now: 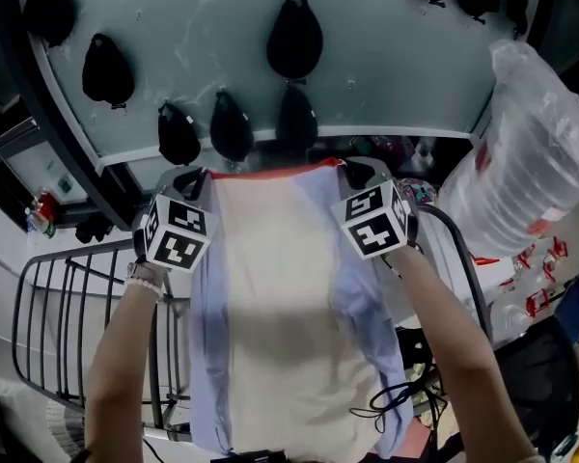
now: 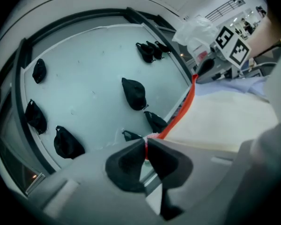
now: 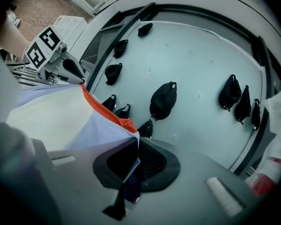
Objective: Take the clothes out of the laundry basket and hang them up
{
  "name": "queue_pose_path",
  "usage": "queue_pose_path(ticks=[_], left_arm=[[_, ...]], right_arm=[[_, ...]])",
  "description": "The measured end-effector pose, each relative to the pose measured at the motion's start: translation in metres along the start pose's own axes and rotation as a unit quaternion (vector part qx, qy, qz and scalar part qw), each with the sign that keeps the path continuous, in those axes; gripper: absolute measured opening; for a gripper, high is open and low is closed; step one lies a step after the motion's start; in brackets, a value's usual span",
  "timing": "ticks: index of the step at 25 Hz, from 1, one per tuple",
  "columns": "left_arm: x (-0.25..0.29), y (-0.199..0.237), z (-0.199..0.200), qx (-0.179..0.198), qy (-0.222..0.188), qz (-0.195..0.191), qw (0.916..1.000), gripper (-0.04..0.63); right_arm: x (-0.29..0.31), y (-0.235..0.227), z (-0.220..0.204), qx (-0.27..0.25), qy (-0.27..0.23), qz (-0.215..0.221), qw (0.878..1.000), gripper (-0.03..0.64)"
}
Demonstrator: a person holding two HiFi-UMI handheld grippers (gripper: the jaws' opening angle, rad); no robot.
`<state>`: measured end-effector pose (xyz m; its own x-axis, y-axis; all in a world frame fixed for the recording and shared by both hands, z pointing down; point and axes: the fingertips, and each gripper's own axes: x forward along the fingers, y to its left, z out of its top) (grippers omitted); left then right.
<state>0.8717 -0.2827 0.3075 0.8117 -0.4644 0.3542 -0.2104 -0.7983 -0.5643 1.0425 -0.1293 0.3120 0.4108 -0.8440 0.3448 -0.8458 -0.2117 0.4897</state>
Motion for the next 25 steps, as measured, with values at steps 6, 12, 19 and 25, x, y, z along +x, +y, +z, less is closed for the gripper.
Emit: queue_pose_path(ticks=[6,12,19,25], left_arm=[[0.048,-0.020,-0.044,-0.049,0.049,-0.019,0.9974,0.012],[0.072,-0.055,-0.094,-0.065,0.094,-0.049,0.9923,0.014],[0.066,-0.064,-0.105,-0.100,0.105,-0.077,0.9865,0.105],[0.033,-0.059,-0.104,-0.123,0.090,-0.073,0.9857,0.166]], right_arm=[[0.047,0.022,-0.030,0.004,0.035,0.042,0.998,0.008],[0.071,0.055,-0.066,-0.028,0.079,0.096,0.992,0.009],[0.072,0.064,-0.068,0.010,0.081,0.122,0.989,0.062],[0.051,0.052,-0.074,0.072,0.078,0.111,0.988,0.161]])
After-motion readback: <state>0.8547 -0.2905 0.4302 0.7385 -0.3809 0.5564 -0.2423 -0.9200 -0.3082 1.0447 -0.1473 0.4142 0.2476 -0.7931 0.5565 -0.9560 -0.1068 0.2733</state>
